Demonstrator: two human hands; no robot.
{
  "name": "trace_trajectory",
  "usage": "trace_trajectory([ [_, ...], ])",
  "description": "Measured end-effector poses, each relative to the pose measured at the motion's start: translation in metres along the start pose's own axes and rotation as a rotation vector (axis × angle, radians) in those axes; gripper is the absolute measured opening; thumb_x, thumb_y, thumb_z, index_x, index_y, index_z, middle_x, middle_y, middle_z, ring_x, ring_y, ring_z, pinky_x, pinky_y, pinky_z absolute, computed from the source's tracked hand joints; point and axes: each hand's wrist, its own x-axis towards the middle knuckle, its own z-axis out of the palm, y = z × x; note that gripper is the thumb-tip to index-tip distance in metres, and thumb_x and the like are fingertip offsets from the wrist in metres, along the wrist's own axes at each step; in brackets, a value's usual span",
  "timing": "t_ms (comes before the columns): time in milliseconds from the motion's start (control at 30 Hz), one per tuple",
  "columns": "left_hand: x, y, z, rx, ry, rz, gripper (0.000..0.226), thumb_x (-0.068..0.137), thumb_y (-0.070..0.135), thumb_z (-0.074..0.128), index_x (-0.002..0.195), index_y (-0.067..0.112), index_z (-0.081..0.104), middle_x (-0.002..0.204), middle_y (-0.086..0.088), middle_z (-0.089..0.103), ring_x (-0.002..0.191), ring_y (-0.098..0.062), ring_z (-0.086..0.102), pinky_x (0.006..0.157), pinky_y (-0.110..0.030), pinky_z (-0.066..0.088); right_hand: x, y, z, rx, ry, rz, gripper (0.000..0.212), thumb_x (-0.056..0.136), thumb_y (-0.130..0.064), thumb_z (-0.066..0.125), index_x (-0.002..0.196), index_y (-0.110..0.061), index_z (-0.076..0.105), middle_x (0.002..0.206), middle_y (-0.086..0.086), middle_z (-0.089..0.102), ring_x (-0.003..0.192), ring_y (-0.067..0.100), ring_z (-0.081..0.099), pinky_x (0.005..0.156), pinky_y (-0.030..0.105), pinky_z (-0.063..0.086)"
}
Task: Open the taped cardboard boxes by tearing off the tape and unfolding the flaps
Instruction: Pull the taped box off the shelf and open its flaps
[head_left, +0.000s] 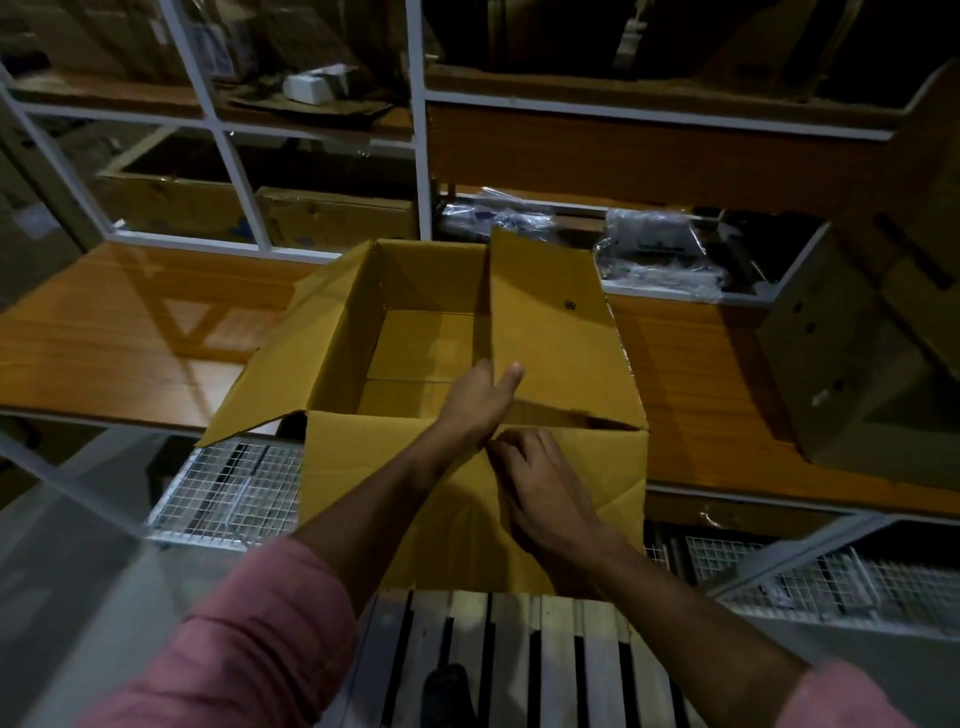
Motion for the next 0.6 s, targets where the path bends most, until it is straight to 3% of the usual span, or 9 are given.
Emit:
trace_trajectory([
  [33, -0.005, 0.012, 0.004, -0.123, 0.059, 0.121, 0.052, 0.106, 0.054, 0.041, 0.123, 0.007, 0.058, 0.110, -0.007, 0.064, 0.097, -0.028, 0.060, 0.071, -0.031, 0.042, 0.001, 0.002, -0.002, 0.034, 0.019, 0.023, 0.034, 0.106, -0.021, 0.041, 0.140, -0.018, 0.048, 0.129, 0.001, 0.051, 0.116, 0.017, 0.048, 0.096, 0.030, 0.044],
  [100, -0.012, 0.032, 0.011, -0.206, 0.027, 0.388, 0.050, 0.107, 0.055, 0.038, 0.145, 0.024, 0.047, 0.135, 0.000, 0.057, 0.126, -0.021, 0.053, 0.095, -0.028, 0.044, 0.009, 0.010, -0.003, 0.190, 0.032, 0.157, 0.038, 0.110, -0.028, 0.036, 0.147, -0.025, 0.039, 0.142, -0.008, 0.046, 0.127, 0.005, 0.043, 0.102, 0.016, 0.036],
  [133, -0.013, 0.038, 0.017, -0.152, -0.018, 0.495, 0.052, 0.107, 0.054, 0.034, 0.154, 0.032, 0.037, 0.148, 0.000, 0.050, 0.136, -0.018, 0.045, 0.107, -0.031, 0.039, 0.014, 0.018, -0.006, 0.185, 0.005, 0.220, 0.040, 0.109, -0.028, 0.039, 0.149, -0.022, 0.038, 0.146, -0.006, 0.045, 0.130, 0.006, 0.043, 0.102, 0.013, 0.033],
  [200, -0.013, 0.039, 0.031, -0.026, -0.039, 0.590, 0.058, 0.107, 0.055, 0.025, 0.161, 0.031, 0.025, 0.157, -0.002, 0.042, 0.143, -0.017, 0.037, 0.116, -0.037, 0.030, 0.022, 0.039, -0.013, 0.016, -0.019, 0.273, 0.046, 0.104, -0.027, 0.048, 0.146, -0.008, 0.043, 0.146, 0.012, 0.050, 0.130, 0.026, 0.049, 0.105, 0.025, 0.036],
  [233, -0.010, 0.034, 0.040, -0.019, -0.025, 0.568, 0.063, 0.106, 0.059, 0.021, 0.161, 0.029, 0.024, 0.158, -0.002, 0.040, 0.144, -0.018, 0.035, 0.117, -0.040, 0.028, 0.025, 0.049, -0.019, -0.059, -0.007, 0.264, 0.055, 0.101, -0.028, 0.053, 0.147, -0.002, 0.041, 0.148, 0.019, 0.047, 0.135, 0.036, 0.046, 0.110, 0.035, 0.035],
  [300, -0.012, 0.023, 0.050, -0.060, -0.012, 0.397, 0.072, 0.102, 0.069, 0.016, 0.160, 0.027, 0.026, 0.160, -0.001, 0.037, 0.146, -0.020, 0.034, 0.118, -0.048, 0.029, 0.032, 0.063, -0.040, -0.193, -0.025, 0.272, 0.078, 0.095, -0.032, 0.061, 0.157, -0.003, 0.024, 0.165, 0.021, 0.019, 0.152, 0.040, 0.019, 0.120, 0.048, 0.028],
  [400, -0.015, 0.001, 0.058, 0.341, -0.103, 0.244, 0.062, 0.105, 0.062, 0.026, 0.136, 0.015, 0.053, 0.139, -0.009, 0.056, 0.132, -0.030, 0.047, 0.108, -0.046, 0.032, 0.039, 0.081, -0.056, -0.254, -0.033, 0.372, 0.080, 0.096, -0.028, 0.059, 0.161, -0.012, 0.015, 0.169, 0.017, -0.005, 0.156, 0.036, -0.009, 0.123, 0.054, 0.018],
  [500, -0.022, -0.010, 0.062, 0.644, -0.065, 0.334, 0.046, 0.105, 0.057, 0.037, 0.118, 0.019, 0.060, 0.116, -0.003, 0.067, 0.113, -0.025, 0.057, 0.105, -0.042, 0.031, 0.038, 0.099, -0.063, -0.326, -0.017, 0.525, 0.078, 0.095, -0.030, 0.058, 0.159, -0.010, 0.019, 0.167, 0.024, 0.008, 0.155, 0.042, -0.002, 0.124, 0.054, 0.004],
  [600, -0.023, -0.013, 0.060, 0.653, -0.043, 0.331, 0.044, 0.105, 0.056, 0.040, 0.122, 0.020, 0.059, 0.121, -0.001, 0.066, 0.114, -0.023, 0.057, 0.108, -0.042, 0.029, 0.031, 0.126, -0.062, -0.183, -0.078, 0.748, 0.066, 0.097, -0.027, 0.055, 0.153, -0.006, 0.027, 0.156, 0.028, 0.028, 0.146, 0.046, 0.022, 0.122, 0.054, 0.021],
])
